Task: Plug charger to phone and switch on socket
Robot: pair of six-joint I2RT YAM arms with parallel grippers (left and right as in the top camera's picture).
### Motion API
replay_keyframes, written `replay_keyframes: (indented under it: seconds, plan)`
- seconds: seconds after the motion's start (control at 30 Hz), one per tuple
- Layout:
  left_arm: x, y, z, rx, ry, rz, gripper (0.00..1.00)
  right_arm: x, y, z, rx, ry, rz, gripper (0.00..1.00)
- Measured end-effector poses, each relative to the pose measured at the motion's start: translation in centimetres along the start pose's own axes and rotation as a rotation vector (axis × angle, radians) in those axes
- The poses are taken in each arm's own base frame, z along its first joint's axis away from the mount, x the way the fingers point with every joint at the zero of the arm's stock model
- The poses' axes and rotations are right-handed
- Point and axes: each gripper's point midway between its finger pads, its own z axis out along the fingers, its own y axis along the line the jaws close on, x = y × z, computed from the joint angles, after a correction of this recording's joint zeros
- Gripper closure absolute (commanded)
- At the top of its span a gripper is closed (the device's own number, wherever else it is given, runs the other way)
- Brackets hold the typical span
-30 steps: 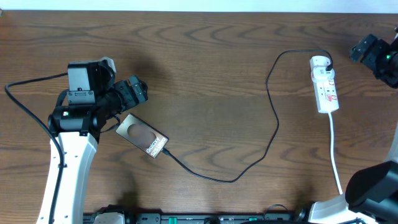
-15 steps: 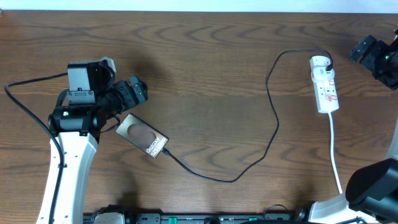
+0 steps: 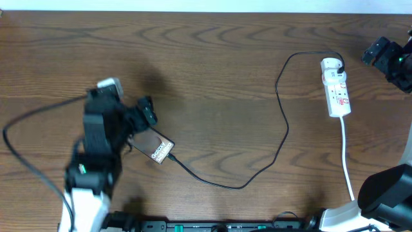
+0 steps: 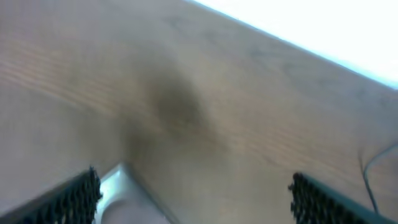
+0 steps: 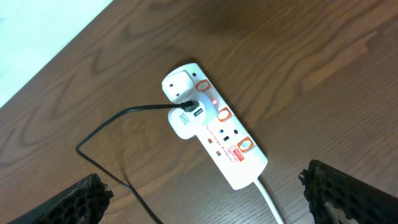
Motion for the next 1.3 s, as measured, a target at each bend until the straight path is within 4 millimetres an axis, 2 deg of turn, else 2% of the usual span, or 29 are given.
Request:
replay_keyframes:
  seconds: [0.23,0.37,0.6,0.7,0.8,1.3]
  plan:
    - [-0.8,1.3,-3.3,0.087,-0.444,0.005,0.05,0.0,0.0,0.0,0.000,0.001,0.004,0.01]
    - [0.3,2.4,-4.4,0.107,-0.570,0.024,0.05,0.0,0.0,0.0,0.001,0.000,0.004,0.01]
    - [2.9,5.3,-3.8,0.053,-0.608,0.029,0.04,0.0,0.0,0.0,0.000,0.000,0.004,0.00]
    - [4.5,6.8,-3.0,0.007,-0.551,0.031,0.05,0.0,0.0,0.0,0.000,0.000,0.003,0.01]
    - [5.3,7.7,-2.7,-0.022,-0.513,0.030,0.05,0.0,0.0,0.0,0.001,0.001,0.004,0.01]
    - [5.4,7.4,-2.7,-0.011,-0.494,0.086,0.05,0.0,0.0,0.0,0.001,0.001,0.004,0.01]
